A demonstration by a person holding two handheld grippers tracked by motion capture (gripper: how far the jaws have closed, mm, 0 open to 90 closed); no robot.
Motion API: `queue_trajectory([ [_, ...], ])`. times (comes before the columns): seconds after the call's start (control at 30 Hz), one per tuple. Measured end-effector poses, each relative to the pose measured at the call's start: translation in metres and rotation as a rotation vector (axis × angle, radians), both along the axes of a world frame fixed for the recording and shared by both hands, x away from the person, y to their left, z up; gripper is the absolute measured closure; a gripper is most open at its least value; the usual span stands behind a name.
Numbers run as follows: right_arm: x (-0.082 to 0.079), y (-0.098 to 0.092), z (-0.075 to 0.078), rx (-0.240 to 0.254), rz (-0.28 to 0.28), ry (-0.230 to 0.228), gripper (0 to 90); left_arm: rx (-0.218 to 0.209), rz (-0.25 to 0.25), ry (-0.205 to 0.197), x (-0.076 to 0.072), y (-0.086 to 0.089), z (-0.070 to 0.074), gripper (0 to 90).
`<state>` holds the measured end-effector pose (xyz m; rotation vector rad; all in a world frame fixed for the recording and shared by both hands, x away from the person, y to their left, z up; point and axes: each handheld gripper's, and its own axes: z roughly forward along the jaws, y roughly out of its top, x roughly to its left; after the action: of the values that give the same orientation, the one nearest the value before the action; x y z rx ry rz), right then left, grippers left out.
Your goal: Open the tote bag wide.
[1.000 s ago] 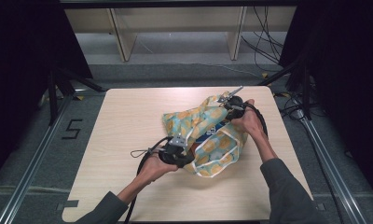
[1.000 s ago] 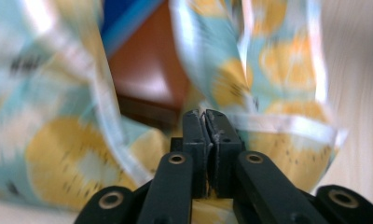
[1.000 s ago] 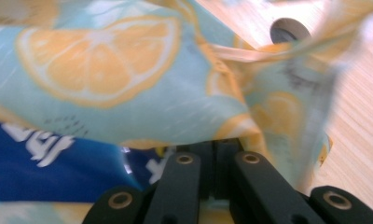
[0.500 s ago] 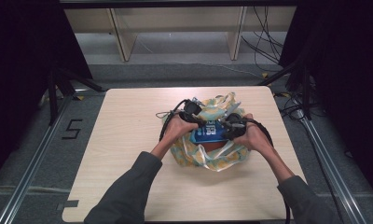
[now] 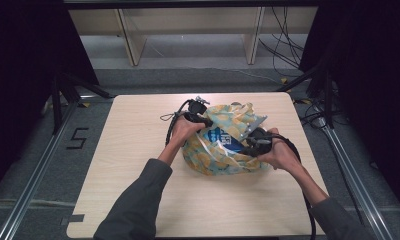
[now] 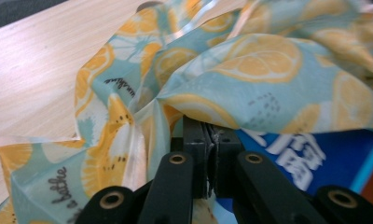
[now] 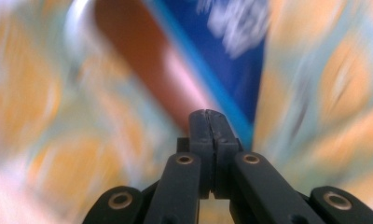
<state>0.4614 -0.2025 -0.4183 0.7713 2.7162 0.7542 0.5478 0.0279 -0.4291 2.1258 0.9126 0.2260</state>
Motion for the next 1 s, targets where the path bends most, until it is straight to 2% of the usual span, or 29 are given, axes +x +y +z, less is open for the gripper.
queue_trajectory([
  [0.07, 0.011, 0.008, 0.005, 0.039, -0.007, -0.054, 90.0, -0.022, -0.010, -0.021, -0.011, -0.001, 0.005, 85.7],
  [0.13, 0.023, 0.017, 0.006, 0.044, -0.015, -0.055, 90.0, -0.033, -0.046, -0.035, -0.022, 0.000, 0.009, 86.0],
  [0.2, 0.036, 0.023, 0.004, 0.002, -0.024, -0.084, 90.0, -0.046, -0.085, -0.033, -0.035, -0.001, 0.008, 86.2],
  [0.23, 0.043, 0.024, 0.003, -0.023, -0.044, -0.088, 90.0, -0.035, -0.115, -0.029, -0.043, -0.002, 0.006, 86.2],
  [0.27, 0.050, 0.024, 0.003, -0.051, -0.080, -0.098, 90.0, -0.014, -0.151, -0.027, -0.050, -0.002, 0.003, 85.8],
  [0.33, 0.066, 0.020, 0.002, -0.039, -0.147, -0.112, 90.0, -0.022, -0.184, -0.011, -0.067, -0.004, -0.006, 85.6],
  [0.4, 0.082, 0.014, 0.001, -0.040, -0.227, -0.130, 90.0, -0.016, -0.239, 0.003, -0.086, -0.006, -0.017, 85.7],
  [0.47, 0.095, 0.009, -0.005, -0.042, -0.280, -0.119, 90.0, 0.004, -0.297, 0.011, -0.105, -0.007, -0.030, 85.7],
  [0.5, 0.101, 0.007, -0.006, -0.049, -0.294, -0.105, 90.0, -0.005, -0.309, 0.021, -0.114, -0.007, -0.037, 85.8],
  [0.53, 0.106, 0.005, -0.010, -0.039, -0.313, -0.105, 90.0, -0.017, -0.315, 0.012, -0.120, -0.005, -0.039, 86.5],
  [0.57, 0.110, 0.003, -0.013, -0.047, -0.326, -0.094, 90.0, -0.009, -0.314, 0.018, -0.125, -0.006, -0.041, 86.5],
  [0.6, 0.114, 0.001, -0.016, -0.060, -0.333, -0.100, 90.0, 0.026, -0.326, -0.014, -0.129, -0.004, -0.041, 86.6],
  [0.63, 0.117, 0.000, -0.019, -0.060, -0.346, -0.085, 90.0, 0.013, -0.331, -0.005, -0.132, -0.004, -0.042, 86.6],
  [0.73, 0.118, -0.001, -0.022, -0.057, -0.371, -0.064, 90.0, 0.020, -0.346, -0.020, -0.141, -0.005, -0.046, 86.4],
  [0.77, 0.119, -0.003, -0.022, -0.060, -0.355, -0.071, 90.0, 0.013, -0.350, -0.027, -0.145, -0.006, -0.046, 86.4],
  [0.8, 0.118, -0.004, -0.022, -0.059, -0.352, -0.071, 90.0, 0.020, -0.331, -0.041, -0.147, -0.006, -0.045, 86.2],
  [0.83, 0.116, -0.005, -0.019, -0.049, -0.353, -0.065, 90.0, 0.024, -0.331, -0.067, -0.147, -0.006, -0.041, 85.9],
  [0.87, 0.114, -0.006, -0.015, -0.033, -0.337, -0.087, 90.0, -0.001, -0.316, -0.076, -0.145, -0.006, -0.037, 85.6],
  [0.9, 0.109, -0.005, -0.010, -0.022, -0.343, -0.074, 90.0, -0.020, -0.298, -0.089, -0.142, -0.006, -0.032, 85.2],
  [0.93, 0.105, -0.006, -0.004, -0.017, -0.308, -0.100, 90.0, -0.031, -0.286, -0.106, -0.138, -0.005, -0.026, 84.5],
  [0.97, 0.098, -0.005, 0.002, -0.007, -0.285, -0.103, 90.0, -0.046, -0.286, -0.120, -0.132, -0.005, -0.020, 84.0],
  [1.0, 0.091, -0.004, 0.007, 0.016, -0.271, -0.102, 90.0, -0.068, -0.249, -0.114, -0.128, -0.006, -0.015, 83.2],
])
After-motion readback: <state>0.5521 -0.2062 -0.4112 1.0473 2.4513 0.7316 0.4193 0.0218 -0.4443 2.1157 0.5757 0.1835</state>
